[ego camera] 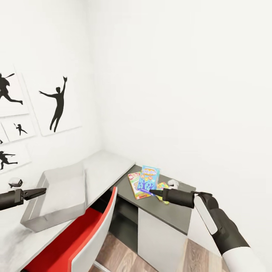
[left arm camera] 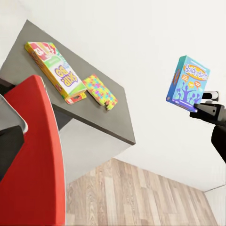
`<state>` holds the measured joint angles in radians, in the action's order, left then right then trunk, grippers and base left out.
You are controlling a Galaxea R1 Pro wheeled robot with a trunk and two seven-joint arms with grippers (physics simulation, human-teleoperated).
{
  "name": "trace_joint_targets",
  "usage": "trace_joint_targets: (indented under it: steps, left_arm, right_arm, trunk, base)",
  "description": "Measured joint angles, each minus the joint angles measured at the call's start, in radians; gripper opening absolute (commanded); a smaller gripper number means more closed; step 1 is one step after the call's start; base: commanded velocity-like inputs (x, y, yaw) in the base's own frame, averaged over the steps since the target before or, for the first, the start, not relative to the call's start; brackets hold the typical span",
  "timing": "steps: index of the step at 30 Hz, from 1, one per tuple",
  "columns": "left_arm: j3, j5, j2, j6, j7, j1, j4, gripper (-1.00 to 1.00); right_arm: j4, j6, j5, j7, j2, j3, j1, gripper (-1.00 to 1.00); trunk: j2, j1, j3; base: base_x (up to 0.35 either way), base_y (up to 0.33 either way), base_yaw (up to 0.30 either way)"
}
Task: Put all the toys in the child's room - the three board games (two on the bed and one on the table), the two jigsaw puzzles on the table, and the tennis ball on the table - inside the toy box on the table in the child's room.
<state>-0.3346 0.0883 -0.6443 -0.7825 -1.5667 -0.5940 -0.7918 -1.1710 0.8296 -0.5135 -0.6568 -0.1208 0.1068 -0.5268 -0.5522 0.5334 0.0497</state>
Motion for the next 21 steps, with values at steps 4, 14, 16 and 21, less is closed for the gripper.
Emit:
trace_joint_targets:
  steps: [4,14,16,21]
  left_arm:
    - [0.0,0.0,0.0,0.0,0.0,0.0,0.0,1.0]
    - [0.0,0.0,0.0,0.0,0.0,0.0,0.0,1.0]
    - [0.0,0.0,0.0,0.0,0.0,0.0,0.0,1.0]
    - [0.0,0.0,0.0,0.0,0.0,0.0,0.0,1.0]
  right_arm:
    - [0.0,0.0,0.0,0.0,0.0,0.0,0.0,-1.0]
    - [0.0,0.0,0.0,0.0,0.0,0.0,0.0,-1.0]
    - [0.0,0.0,0.0,0.0,0.0,0.0,0.0,-1.0]
    - [0.0,0.0,0.0,0.0,0.0,0.008,0.0,-1.0]
  trunk:
    - [0.0,0.0,-0.003]
    - [0.0,0.0,-0.012]
    - [0.0,0.0,-0.013]
    - [0.0,0.0,-0.017]
  base:
    - [0.268,0.0,0.253]
    - [0.159,0.0,0.253]
    - [0.028,0.0,0.253]
    - [0.006,0.0,0.253]
